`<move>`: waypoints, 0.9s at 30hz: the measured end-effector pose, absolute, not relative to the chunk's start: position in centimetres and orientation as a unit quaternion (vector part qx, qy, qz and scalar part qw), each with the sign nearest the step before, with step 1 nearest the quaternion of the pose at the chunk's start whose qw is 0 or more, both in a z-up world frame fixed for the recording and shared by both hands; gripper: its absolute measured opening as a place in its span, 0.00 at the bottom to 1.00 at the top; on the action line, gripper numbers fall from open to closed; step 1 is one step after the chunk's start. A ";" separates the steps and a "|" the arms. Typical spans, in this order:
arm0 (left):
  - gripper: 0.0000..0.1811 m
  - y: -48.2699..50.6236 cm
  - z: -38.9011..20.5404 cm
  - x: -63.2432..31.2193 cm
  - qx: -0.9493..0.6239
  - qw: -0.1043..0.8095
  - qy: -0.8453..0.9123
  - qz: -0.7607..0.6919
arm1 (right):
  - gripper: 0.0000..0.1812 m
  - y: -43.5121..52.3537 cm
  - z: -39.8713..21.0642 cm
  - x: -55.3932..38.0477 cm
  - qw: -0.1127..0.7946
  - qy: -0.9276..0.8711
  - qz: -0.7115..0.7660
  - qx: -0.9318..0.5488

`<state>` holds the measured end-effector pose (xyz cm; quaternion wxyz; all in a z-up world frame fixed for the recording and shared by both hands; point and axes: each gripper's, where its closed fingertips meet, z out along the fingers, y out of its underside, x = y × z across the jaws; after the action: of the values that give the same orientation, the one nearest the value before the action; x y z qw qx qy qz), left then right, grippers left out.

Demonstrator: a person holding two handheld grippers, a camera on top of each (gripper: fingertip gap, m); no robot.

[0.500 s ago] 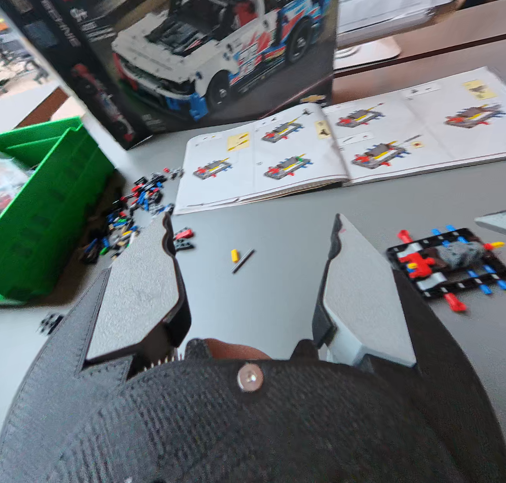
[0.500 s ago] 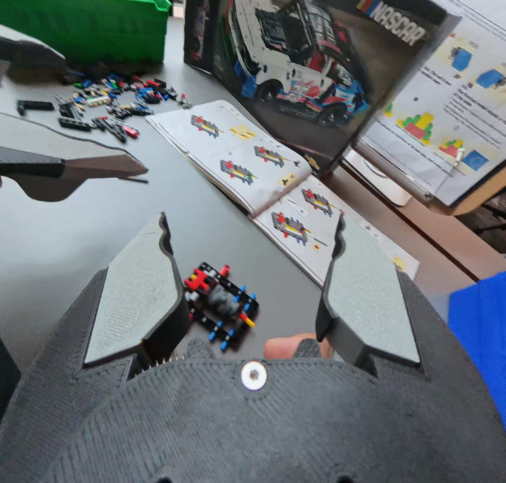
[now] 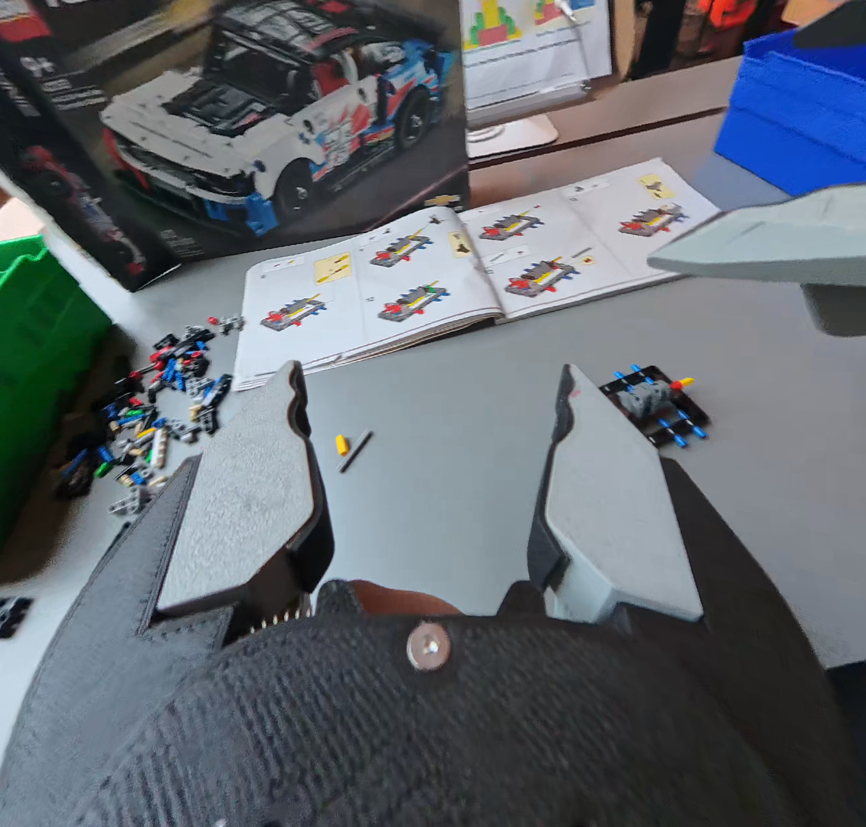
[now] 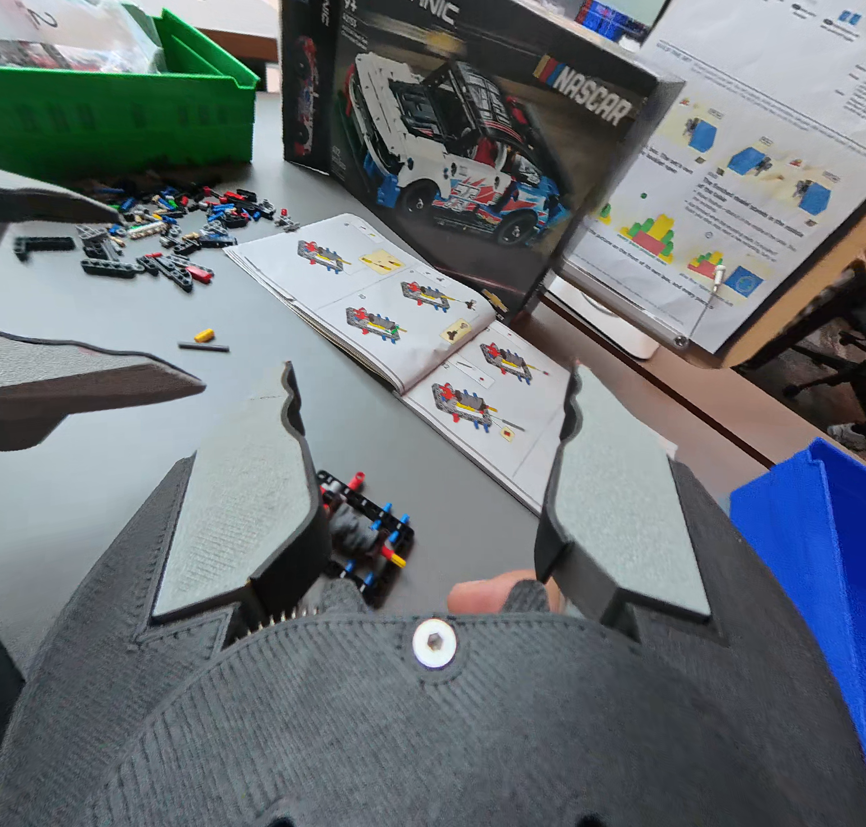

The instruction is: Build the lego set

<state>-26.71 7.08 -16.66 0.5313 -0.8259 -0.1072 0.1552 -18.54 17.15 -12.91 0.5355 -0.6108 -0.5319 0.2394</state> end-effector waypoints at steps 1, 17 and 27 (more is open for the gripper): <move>0.57 7.8 -17.1 -25.9 -0.832 0.527 -0.092 0.149 | 0.60 17.8 -13.3 -17.7 0.531 -0.531 0.234 -0.617; 0.00 11.8 -27.5 -24.5 -0.890 0.454 0.029 0.044 | 0.00 22.2 -26.6 -9.7 0.386 -0.611 0.295 -0.626; 0.00 11.6 -28.3 -22.8 -0.884 0.457 0.093 0.033 | 0.00 23.2 -25.8 -10.2 0.425 -0.582 0.335 -0.607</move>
<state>-22.85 11.62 -28.31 0.4570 -0.8840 0.0930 0.0325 -10.20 23.21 -25.82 0.4247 -0.6066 -0.5824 0.3355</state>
